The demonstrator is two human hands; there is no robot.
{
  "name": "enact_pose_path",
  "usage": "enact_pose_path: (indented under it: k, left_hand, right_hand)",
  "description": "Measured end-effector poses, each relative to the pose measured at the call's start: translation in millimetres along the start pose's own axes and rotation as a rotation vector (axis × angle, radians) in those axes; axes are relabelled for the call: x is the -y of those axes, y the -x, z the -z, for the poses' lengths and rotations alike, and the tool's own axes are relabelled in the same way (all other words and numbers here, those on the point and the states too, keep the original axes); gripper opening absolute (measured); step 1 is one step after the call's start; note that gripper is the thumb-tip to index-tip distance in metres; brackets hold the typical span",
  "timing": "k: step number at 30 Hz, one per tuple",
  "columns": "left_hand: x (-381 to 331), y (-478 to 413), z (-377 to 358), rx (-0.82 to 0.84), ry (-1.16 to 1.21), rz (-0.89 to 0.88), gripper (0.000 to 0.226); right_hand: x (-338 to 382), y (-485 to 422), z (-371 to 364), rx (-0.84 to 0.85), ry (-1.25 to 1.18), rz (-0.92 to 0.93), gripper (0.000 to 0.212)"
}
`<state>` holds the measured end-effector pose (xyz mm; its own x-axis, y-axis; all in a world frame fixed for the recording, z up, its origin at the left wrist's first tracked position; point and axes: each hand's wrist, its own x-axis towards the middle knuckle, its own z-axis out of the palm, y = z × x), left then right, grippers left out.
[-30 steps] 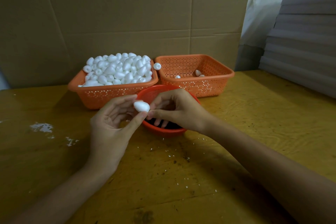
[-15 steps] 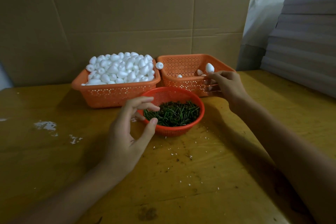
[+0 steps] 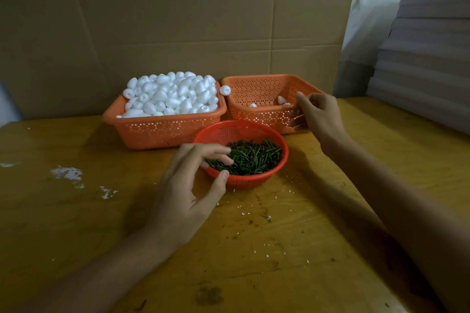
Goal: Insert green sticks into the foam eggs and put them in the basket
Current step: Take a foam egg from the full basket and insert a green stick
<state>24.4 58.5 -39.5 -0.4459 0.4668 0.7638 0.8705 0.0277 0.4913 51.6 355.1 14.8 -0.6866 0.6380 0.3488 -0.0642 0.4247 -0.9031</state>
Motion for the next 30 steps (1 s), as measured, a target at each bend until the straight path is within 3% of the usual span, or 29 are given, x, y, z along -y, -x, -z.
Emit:
enact_pose_path:
  k: [2,5,7,9,14,22,27,30]
  left_hand:
    - [2,-1,0,0.016,-0.087,-0.031,0.015]
    - [1,-2,-1,0.052,-0.123,-0.044,0.014]
    - [0,-2,-1,0.060,-0.141,-0.041,0.015]
    - [0,-2,1,0.047,-0.144,-0.016,0.015]
    - [-5,-3,1,0.014,-0.142,0.028,0.013]
    - [-8,-2,2,-0.019,-0.139,0.047,0.017]
    - [-9,-2,2,-0.024,-0.136,0.050,0.010]
    - [-9,-2,3,-0.020,-0.124,0.048,0.018]
  right_hand:
    - [16,9,-5,0.073,0.114,0.182,0.034]
    - [47,37,-24,0.408,0.368,0.459,0.027]
    - [49,57,-44,0.696,0.608,0.560,0.025]
    - [42,72,-59,0.854,0.784,0.567,0.034]
    - [43,71,-56,0.876,0.642,0.443,0.028]
    - [32,65,-58,0.591,0.489,0.483,0.015]
    - [29,62,-58,0.564,0.434,0.477,0.008]
    - [29,60,-57,0.544,0.330,0.398,0.009]
